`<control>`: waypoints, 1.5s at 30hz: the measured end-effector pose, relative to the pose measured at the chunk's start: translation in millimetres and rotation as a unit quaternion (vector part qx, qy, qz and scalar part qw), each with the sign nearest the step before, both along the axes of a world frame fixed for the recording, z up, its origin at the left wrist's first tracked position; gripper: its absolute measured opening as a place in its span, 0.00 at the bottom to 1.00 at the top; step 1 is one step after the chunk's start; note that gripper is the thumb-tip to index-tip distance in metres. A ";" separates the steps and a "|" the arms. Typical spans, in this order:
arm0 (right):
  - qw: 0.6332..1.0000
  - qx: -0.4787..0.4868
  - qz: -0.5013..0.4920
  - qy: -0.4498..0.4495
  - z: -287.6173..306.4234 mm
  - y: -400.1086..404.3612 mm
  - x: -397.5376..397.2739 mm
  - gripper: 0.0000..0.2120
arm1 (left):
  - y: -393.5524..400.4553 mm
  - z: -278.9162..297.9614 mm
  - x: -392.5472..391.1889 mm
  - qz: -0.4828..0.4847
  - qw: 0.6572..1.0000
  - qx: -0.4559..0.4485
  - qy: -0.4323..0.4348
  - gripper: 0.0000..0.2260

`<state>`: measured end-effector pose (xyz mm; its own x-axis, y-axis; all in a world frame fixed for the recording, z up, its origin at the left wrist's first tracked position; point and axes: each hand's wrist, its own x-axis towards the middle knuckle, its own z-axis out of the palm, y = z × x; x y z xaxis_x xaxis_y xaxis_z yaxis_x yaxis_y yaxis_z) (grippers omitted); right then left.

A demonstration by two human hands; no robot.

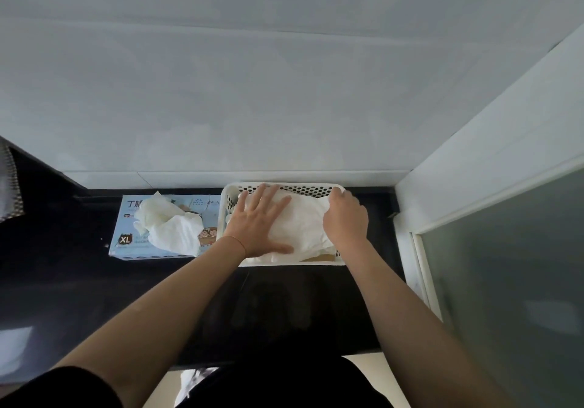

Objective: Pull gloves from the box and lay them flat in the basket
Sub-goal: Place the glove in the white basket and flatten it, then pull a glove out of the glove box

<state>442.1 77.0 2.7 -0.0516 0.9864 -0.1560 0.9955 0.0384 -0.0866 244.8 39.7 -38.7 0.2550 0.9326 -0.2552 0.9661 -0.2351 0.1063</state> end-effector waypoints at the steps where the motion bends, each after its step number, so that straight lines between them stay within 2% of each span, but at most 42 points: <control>1: 1.000 0.021 0.000 -0.004 0.1 0.4 -3.1 0.11 | 0.1 2.6 -0.8 0.000 1.000 0.001 -0.005 0.47; 4: 0.997 0.065 -0.002 0.031 3.0 0.1 -18.1 0.07 | -4.0 15.2 -9.4 0.040 0.996 0.058 -0.058 0.38; 6: 0.995 0.073 0.007 0.068 6.0 -0.5 -35.8 0.06 | -7.8 22.8 -25.8 0.078 0.979 0.152 -0.108 0.28; 8: 0.992 0.073 0.026 0.103 9.4 -4.9 -59.8 0.06 | -10.9 28.8 -53.4 0.120 0.962 0.220 -0.112 0.18; 10: 0.987 0.072 0.046 0.137 11.6 -12.5 -85.7 0.05 | -15.3 41.0 -81.0 0.151 0.969 0.184 -0.064 0.15; 13: 0.984 0.055 0.071 0.156 13.3 -24.7 -126.5 0.05 | -22.7 56.0 -118.0 0.148 0.987 0.038 0.052 0.22; 14: 0.984 0.044 0.074 0.156 13.8 -27.6 -136.9 0.05 | -24.8 58.8 -125.3 0.136 0.987 0.009 0.083 0.22; 17: 0.983 0.015 0.086 0.161 19.4 -33.7 -164.3 0.04 | -27.2 60.7 -146.0 0.137 0.986 -0.015 0.091 0.12; 18: 0.982 0.009 0.086 0.169 22.1 -34.3 -168.2 0.05 | -26.6 61.7 -148.8 0.164 0.985 -0.011 0.062 0.11; 20: 0.977 -0.007 0.080 0.196 26.6 -36.5 -182.9 0.06 | -25.8 66.1 -163.6 0.245 0.967 -0.031 -0.060 0.10; 22: 0.957 -0.070 0.058 0.274 33.3 -39.2 -195.4 0.05 | -23.2 75.7 -176.6 0.303 0.927 -0.057 -0.214 0.10; 24: 0.910 -0.171 0.027 0.377 43.2 -44.6 -207.6 0.10 | -21.9 92.1 -186.2 0.325 0.875 -0.074 -0.350 0.09; 26: 0.885 -0.206 0.017 0.417 51.5 -49.9 -218.3 0.17 | -22.0 110.3 -192.8 0.322 0.834 -0.091 -0.438 0.09; 27: 0.885 -0.195 0.019 0.422 54.6 -50.9 -221.9 0.16 | -21.8 116.5 -195.0 0.322 0.818 -0.097 -0.467 0.09; 30: 0.890 -0.128 0.003 0.438 70.7 -49.2 -228.6 0.08 | -18.4 132.1 -202.4 0.333 0.778 -0.092 -0.524 0.09; 33: 0.881 -0.116 0.002 0.459 89.7 -47.7 -232.1 0.10 | -16.6 139.5 -202.5 0.332 0.737 -0.117 -0.576 0.11; 36: 0.896 -0.111 0.011 0.430 103.5 -45.5 -232.2 0.09 | -19.3 143.7 -197.4 0.319 0.714 -0.153 -0.604 0.11; 39: 0.914 -0.107 0.008 0.391 109.0 -41.1 -224.1 0.06 | -19.9 143.6 -198.0 0.347 0.704 -0.140 -0.604 0.08; 42: 0.925 -0.122 0.015 0.359 112.3 -41.5 -213.6 0.07 | -20.1 139.6 -201.3 0.392 0.688 -0.120 -0.599 0.07; 45: 0.931 -0.111 0.004 0.349 115.7 -43.4 -204.3 0.09 | -22.0 136.8 -204.1 0.409 0.695 -0.125 -0.579 0.07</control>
<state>237.9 33.7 118.5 -0.2244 0.9331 -0.2809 0.6936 -0.0496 -0.7186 40.7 17.7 98.1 -0.1641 0.8500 -0.5006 -0.0005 0.5074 0.8617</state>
